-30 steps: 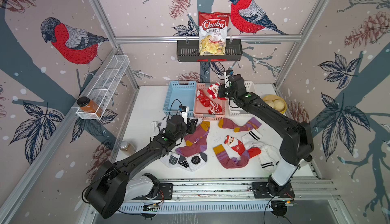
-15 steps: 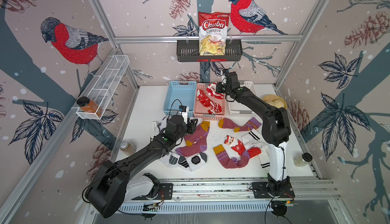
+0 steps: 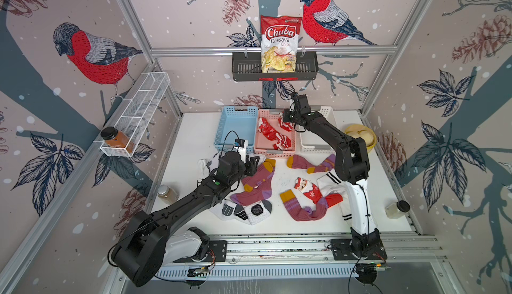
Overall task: Sort the socks into the basket by color
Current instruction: Place the sock in the bin.
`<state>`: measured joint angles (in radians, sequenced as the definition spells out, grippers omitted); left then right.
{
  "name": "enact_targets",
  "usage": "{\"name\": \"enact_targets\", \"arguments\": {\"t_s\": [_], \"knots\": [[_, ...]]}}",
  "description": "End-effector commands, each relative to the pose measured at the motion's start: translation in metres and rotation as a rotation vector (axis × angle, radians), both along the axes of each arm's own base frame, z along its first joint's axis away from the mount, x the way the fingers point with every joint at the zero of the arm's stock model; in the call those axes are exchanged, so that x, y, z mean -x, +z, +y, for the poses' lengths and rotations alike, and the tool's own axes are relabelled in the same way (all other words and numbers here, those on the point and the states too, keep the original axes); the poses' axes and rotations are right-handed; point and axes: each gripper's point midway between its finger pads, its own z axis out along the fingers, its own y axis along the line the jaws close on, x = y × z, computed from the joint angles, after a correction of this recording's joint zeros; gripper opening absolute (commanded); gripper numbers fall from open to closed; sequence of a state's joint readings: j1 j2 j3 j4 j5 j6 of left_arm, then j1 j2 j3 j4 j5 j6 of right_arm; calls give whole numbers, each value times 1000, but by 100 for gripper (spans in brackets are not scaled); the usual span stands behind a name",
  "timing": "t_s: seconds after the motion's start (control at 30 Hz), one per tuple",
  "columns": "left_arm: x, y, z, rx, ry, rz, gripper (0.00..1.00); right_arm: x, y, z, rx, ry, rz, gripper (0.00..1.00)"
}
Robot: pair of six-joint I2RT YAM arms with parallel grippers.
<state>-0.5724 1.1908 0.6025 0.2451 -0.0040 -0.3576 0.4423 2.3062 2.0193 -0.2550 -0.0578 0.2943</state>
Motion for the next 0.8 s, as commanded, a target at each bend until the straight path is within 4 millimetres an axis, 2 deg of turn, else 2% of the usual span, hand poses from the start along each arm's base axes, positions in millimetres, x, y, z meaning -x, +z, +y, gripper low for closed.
{"name": "enact_targets", "arguments": {"t_s": [0.0, 0.13, 0.23, 0.33, 0.5, 0.77], "knots": [[-2, 8, -2, 12, -8, -37, 57, 4, 11, -6, 8, -14, 0, 31], [-2, 8, -2, 18, -4, -38, 57, 16, 23, -7, 2, -6, -20, 38], [-2, 6, -3, 23, -8, -33, 57, 27, 28, -9, 4, -9, -23, 38], [-1, 8, -5, 30, -18, -32, 58, 48, 29, -13, -12, -15, -11, 37], [0, 11, -8, 43, -33, -37, 58, 100, 31, -22, -60, -36, -20, 37], [3, 13, -14, 49, -59, -40, 61, 201, 29, -38, -91, -73, -44, 38]]}}
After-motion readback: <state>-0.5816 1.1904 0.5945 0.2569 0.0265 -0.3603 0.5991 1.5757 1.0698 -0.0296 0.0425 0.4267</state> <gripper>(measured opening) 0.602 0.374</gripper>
